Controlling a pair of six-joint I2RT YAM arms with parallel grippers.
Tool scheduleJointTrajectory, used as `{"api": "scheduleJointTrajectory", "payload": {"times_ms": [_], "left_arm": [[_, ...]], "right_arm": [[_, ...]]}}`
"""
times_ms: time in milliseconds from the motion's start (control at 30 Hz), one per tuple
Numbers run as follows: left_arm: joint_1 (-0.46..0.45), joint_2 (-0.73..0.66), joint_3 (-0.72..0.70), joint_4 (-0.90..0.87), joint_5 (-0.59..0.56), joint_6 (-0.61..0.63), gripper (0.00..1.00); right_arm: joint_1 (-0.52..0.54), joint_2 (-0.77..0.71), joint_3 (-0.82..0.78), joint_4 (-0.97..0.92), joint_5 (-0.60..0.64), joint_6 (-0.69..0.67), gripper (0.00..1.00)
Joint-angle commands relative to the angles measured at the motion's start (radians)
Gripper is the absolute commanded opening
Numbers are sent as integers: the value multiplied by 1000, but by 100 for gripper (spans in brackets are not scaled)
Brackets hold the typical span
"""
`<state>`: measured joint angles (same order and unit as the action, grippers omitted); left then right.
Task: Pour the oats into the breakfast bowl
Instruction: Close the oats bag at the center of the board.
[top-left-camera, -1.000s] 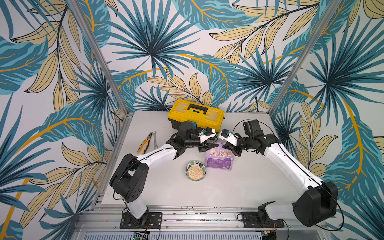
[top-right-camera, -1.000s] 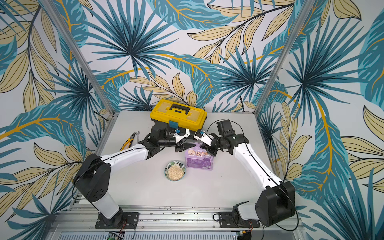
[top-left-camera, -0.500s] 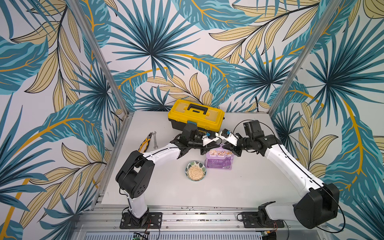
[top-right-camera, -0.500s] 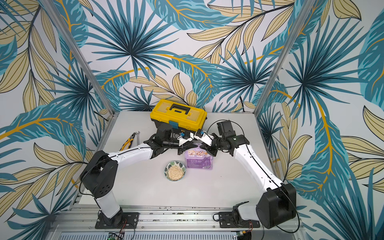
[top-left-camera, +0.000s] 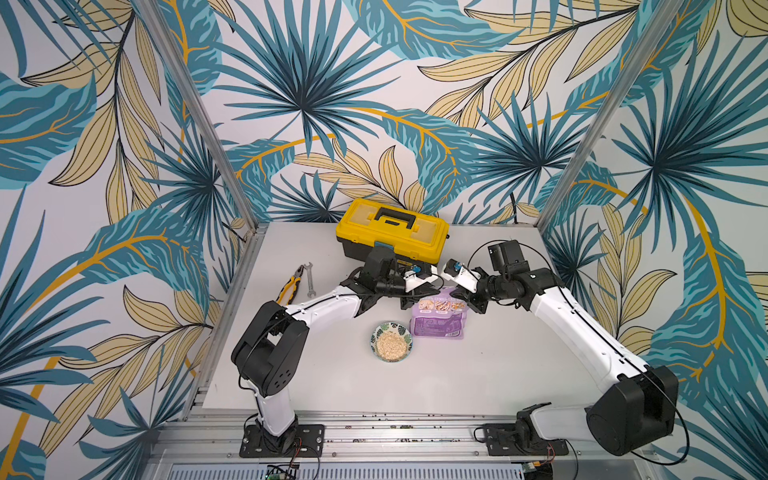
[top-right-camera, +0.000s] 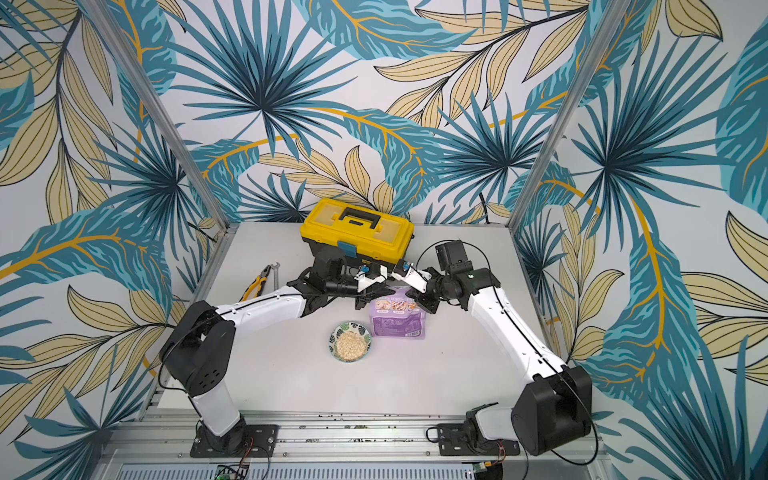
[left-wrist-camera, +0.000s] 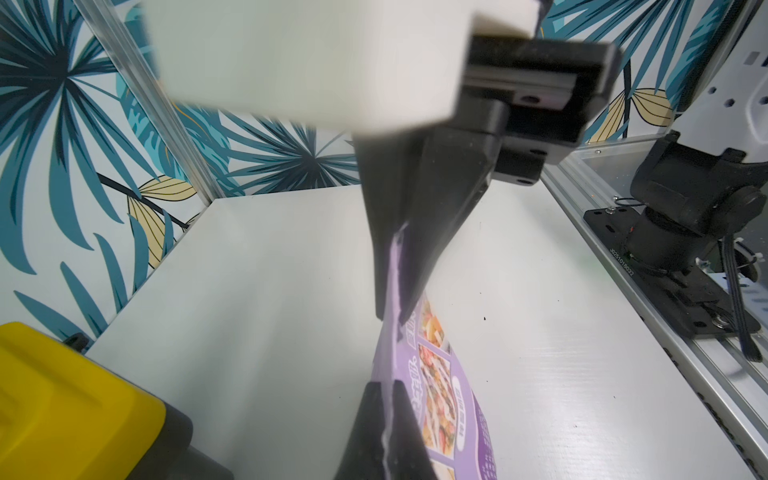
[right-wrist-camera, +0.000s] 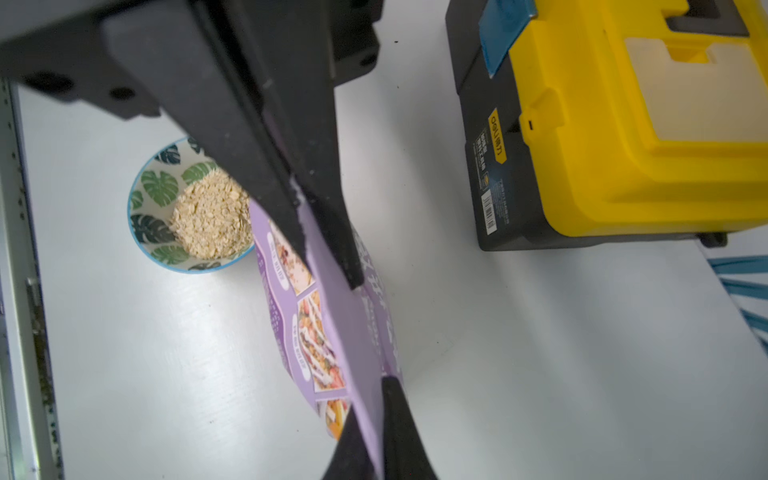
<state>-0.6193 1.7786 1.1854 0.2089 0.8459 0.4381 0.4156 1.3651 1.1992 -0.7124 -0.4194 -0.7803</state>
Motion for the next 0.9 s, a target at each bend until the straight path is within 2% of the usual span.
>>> {"api": "scheduleJointTrajectory", "payload": {"times_ms": [0, 67, 133, 200, 267, 333, 367, 433, 500, 533, 567, 600, 633, 667, 733, 800, 867], "left_arm": [[0, -30, 24, -28, 9, 5, 0], [0, -32, 21, -29, 7, 7, 0], [-1, -33, 21, -31, 7, 7, 0], [0, -33, 22, -34, 8, 7, 0], [-1, -34, 22, -35, 7, 8, 0], [0, -36, 22, -36, 6, 10, 0], [0, -36, 22, -36, 5, 10, 0], [0, -37, 22, -37, 3, 10, 0], [0, -39, 22, -39, 2, 12, 0], [-1, -39, 22, -42, 1, 11, 0], [0, -39, 21, -44, 0, 11, 0], [0, -39, 22, -46, 0, 12, 0], [-1, -39, 23, -51, 0, 11, 0], [-2, -39, 24, -55, -1, 11, 0], [0, -41, 25, -60, -6, 12, 0], [0, -42, 24, -70, -8, 15, 0], [-1, -44, 25, -78, -11, 21, 0]], "right_arm": [[-9, -16, 12, -13, 34, 0, 0], [-16, -32, 1, 0, 46, 5, 0], [-23, -43, -9, 5, 53, 11, 21], [-28, -53, -18, 5, 56, 10, 27], [-32, -60, -27, 5, 55, 12, 21], [-33, -63, -31, 2, 52, 10, 3], [-34, -64, -30, 1, 51, 11, 0], [-35, -70, -33, 4, 62, 11, 0], [-41, -76, -38, 7, 75, 11, 17], [-45, -78, -41, 7, 81, 12, 21], [-50, -79, -43, 5, 78, 10, 21], [-55, -81, -44, -4, 66, 8, 18], [-58, -81, -47, -13, 59, 5, 5], [-61, -82, -49, -15, 58, 4, 0], [-64, -85, -56, -13, 75, 8, 0], [-68, -95, -70, -1, 94, 13, 16], [-75, -109, -81, 3, 93, 13, 19]]}}
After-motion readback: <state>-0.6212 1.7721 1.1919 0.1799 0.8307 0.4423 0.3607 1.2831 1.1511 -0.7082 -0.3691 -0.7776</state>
